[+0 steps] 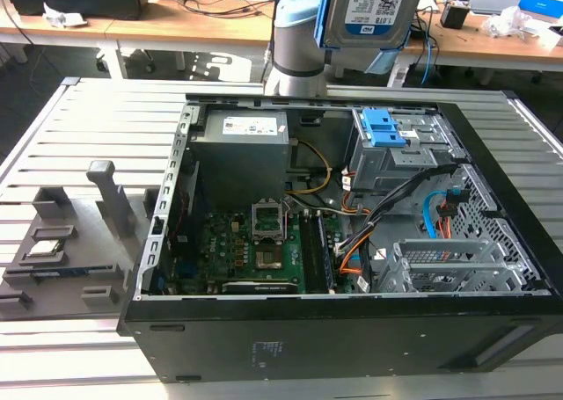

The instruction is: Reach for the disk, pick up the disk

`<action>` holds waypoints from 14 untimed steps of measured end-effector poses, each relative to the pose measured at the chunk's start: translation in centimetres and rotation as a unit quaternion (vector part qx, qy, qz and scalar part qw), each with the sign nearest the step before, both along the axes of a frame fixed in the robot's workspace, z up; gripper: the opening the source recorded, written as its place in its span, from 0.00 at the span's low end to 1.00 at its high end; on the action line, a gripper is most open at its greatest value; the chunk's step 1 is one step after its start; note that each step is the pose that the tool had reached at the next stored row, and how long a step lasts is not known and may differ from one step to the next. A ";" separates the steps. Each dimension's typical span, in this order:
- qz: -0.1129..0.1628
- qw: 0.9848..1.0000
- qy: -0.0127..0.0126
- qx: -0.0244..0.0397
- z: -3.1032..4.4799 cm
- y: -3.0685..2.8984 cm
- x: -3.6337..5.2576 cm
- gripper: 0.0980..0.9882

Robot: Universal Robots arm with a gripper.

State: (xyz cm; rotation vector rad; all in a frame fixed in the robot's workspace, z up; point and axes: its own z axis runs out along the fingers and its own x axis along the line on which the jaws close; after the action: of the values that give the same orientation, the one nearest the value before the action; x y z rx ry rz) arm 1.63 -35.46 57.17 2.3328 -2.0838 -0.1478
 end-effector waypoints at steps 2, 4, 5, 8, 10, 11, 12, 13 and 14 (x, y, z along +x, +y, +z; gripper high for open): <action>0.000 1.000 0.000 0.000 -0.26 0.00 0.04 0.30; 0.000 1.000 0.000 0.000 -0.45 0.00 0.35 0.30; 0.000 1.000 0.000 0.000 -0.53 0.00 0.54 0.30; 0.000 1.000 0.000 0.000 -0.67 0.01 1.29 0.30; 0.000 1.000 0.000 0.000 -0.71 0.02 1.59 0.30; 0.000 1.000 0.000 0.000 -0.73 0.02 1.75 0.30; 0.000 1.000 0.000 0.000 -0.75 0.02 1.88 0.30; 0.000 1.000 0.000 0.000 -0.78 0.02 2.12 0.30; 0.000 1.000 0.000 0.000 -0.79 0.02 2.27 0.30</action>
State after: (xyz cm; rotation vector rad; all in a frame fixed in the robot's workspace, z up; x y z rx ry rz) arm 3.90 -35.43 56.38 2.3324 -2.0837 -0.1480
